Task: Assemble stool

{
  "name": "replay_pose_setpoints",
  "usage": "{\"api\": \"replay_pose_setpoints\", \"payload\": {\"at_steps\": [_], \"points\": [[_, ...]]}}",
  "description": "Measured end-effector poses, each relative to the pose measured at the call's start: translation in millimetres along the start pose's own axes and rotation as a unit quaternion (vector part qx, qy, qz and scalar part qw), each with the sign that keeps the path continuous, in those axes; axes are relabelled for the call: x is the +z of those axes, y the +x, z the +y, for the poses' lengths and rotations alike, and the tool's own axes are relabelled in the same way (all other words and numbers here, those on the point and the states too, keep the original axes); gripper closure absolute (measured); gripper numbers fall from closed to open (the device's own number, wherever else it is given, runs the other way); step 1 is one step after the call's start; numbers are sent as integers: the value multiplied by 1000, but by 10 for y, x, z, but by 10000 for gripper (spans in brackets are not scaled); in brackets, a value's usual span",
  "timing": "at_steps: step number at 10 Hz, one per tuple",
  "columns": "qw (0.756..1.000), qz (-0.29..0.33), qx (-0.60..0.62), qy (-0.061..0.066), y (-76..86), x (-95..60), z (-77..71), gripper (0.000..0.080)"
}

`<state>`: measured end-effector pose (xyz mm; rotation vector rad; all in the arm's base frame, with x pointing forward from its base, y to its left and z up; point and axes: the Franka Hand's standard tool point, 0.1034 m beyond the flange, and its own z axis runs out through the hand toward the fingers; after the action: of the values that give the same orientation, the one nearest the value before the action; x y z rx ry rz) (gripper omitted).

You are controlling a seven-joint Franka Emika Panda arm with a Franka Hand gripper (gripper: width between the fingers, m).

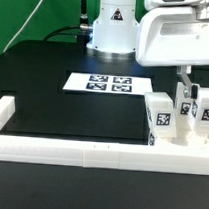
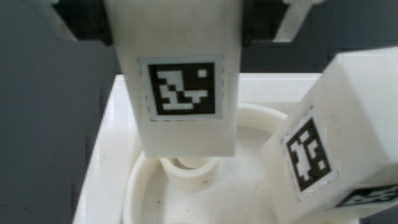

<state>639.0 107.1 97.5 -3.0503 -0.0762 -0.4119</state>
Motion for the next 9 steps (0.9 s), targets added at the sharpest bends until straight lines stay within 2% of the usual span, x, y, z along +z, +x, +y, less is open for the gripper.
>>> {"api": "replay_pose_setpoints", "payload": {"at_steps": [4,9], "points": [[1000,22,4,-2,-83,49,-34,461],[999,49,0,-4,-67,54,3,461]]}}
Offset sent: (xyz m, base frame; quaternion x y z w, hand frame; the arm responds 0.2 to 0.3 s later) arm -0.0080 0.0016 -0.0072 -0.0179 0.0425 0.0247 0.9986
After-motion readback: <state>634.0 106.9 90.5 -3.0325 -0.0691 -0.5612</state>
